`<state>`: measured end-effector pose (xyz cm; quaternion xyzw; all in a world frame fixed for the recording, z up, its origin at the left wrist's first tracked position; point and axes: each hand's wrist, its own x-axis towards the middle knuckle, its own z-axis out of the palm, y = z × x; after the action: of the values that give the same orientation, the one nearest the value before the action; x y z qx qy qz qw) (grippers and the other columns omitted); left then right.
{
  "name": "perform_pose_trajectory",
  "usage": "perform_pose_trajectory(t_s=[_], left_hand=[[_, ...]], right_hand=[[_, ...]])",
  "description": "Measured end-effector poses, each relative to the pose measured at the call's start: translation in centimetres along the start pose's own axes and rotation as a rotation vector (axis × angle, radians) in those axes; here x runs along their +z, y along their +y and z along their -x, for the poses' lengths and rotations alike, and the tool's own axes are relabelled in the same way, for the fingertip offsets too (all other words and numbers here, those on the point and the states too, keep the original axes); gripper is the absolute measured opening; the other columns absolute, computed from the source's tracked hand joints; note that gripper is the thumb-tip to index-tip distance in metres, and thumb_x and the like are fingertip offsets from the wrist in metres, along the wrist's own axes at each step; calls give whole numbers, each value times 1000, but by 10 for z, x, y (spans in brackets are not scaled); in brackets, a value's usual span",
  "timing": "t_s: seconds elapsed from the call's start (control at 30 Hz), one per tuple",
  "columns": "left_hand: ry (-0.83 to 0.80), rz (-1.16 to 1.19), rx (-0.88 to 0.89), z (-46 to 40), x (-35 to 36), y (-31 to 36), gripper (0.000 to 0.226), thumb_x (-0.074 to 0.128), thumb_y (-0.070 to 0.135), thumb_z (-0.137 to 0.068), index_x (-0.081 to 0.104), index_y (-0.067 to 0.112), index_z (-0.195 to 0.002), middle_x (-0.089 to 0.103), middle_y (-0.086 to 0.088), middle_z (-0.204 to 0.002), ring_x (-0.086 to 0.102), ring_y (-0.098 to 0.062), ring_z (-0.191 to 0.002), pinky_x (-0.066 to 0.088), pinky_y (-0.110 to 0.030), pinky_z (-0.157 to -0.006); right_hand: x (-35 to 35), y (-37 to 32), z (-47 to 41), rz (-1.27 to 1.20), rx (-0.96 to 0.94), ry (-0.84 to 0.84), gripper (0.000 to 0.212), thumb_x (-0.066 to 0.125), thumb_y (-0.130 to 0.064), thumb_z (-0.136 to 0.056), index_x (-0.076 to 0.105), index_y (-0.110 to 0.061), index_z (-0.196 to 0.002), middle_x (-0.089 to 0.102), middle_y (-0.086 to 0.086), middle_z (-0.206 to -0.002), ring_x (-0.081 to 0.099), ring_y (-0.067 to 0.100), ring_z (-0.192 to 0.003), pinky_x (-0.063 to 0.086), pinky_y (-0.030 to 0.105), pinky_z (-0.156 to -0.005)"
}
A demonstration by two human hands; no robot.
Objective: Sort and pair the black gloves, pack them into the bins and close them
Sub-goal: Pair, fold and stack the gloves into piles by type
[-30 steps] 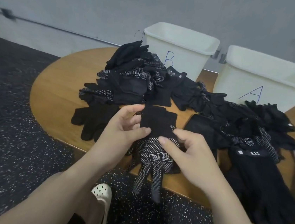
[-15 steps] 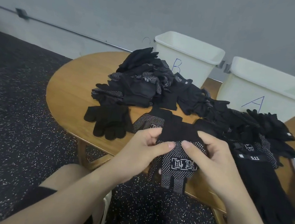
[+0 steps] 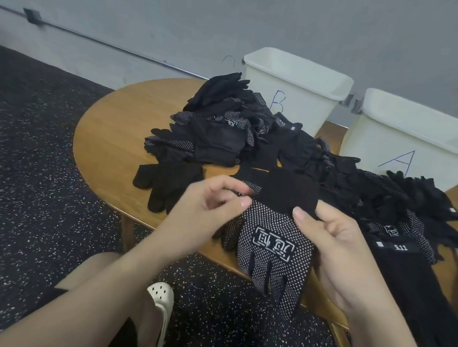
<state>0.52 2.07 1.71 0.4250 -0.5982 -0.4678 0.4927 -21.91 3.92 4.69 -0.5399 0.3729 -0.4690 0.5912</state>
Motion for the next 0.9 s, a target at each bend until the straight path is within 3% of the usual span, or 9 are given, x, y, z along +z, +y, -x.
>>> perform_pose_trajectory(t_s=[0.07, 0.17, 0.23, 0.4, 0.53, 0.63, 0.73, 0.8, 0.9], left_hand=[[30, -58, 5, -2, -11, 1, 12, 65, 29, -100, 76, 27, -104, 73, 8, -76, 66, -2, -76, 49, -9, -77], [43, -87, -28, -7, -21, -4, 33, 55, 41, -99, 76, 16, -98, 76, -1, -94, 69, -13, -91, 52, -22, -85], [126, -146, -51, -12, -20, -6, 41, 48, 43, -105, 73, 13, -92, 75, 4, -97, 68, -4, -97, 50, -20, -85], [201, -499, 74, -22, -27, -16, 31, 43, 27, -110, 67, 24, -92, 72, 13, -89, 66, -5, -85, 49, -25, -73], [221, -511, 26, -19, -31, -26, 44, 39, 22, -108, 49, 34, -68, 59, 24, -68, 58, -3, -69, 35, -12, -62], [234, -480, 20, -20, -38, -26, 48, 36, 17, -110, 43, 31, -65, 60, 26, -67, 53, 3, -63, 33, -11, -57], [252, -410, -3, -21, -46, -24, 48, 32, 26, -113, 39, 26, -66, 55, 14, -63, 45, -3, -60, 32, -23, -58], [263, -365, -32, -19, -51, -22, 52, 26, 40, -113, 36, 21, -66, 49, 11, -60, 40, -5, -59, 31, -26, -58], [239, -354, -91, -17, -60, -21, 67, 18, 54, -111, 53, 6, -79, 65, -2, -79, 56, -18, -76, 45, -36, -77]], right_hand=[[5, 2, -8, -34, -12, 30, 28, 60, -17, -102, 73, -20, -126, 74, 16, -121, 70, 33, -114, 60, 37, -92], [13, 3, -21, -23, -12, 44, 29, 58, -16, -101, 73, -21, -126, 73, 11, -124, 70, 30, -117, 58, 39, -98], [17, 1, -30, -26, 4, 26, 29, 60, -17, -100, 74, -22, -125, 74, 10, -124, 71, 28, -114, 60, 36, -93], [28, 1, -52, -157, 85, -11, 25, 63, -20, -97, 76, -18, -118, 75, 14, -118, 75, 28, -104, 62, 34, -80], [39, 7, -71, -229, 121, -31, 23, 62, -17, -99, 76, -15, -118, 75, 16, -117, 76, 26, -100, 61, 32, -77], [45, 13, -86, -223, 139, -42, 30, 59, -15, -102, 83, -31, -97, 79, 7, -108, 77, 19, -95, 61, 29, -74], [52, 18, -98, -221, 166, -39, 48, 59, -15, -102, 81, -44, -70, 80, -3, -95, 78, 13, -88, 61, 26, -68], [54, 21, -104, -232, 186, -44, 36, 61, -16, -101, 84, -35, -80, 80, 4, -99, 78, 19, -89, 62, 30, -67], [54, 26, -114, -240, 238, -30, 17, 65, -18, -99, 79, -16, -108, 76, 15, -115, 77, 29, -98, 62, 36, -73]])
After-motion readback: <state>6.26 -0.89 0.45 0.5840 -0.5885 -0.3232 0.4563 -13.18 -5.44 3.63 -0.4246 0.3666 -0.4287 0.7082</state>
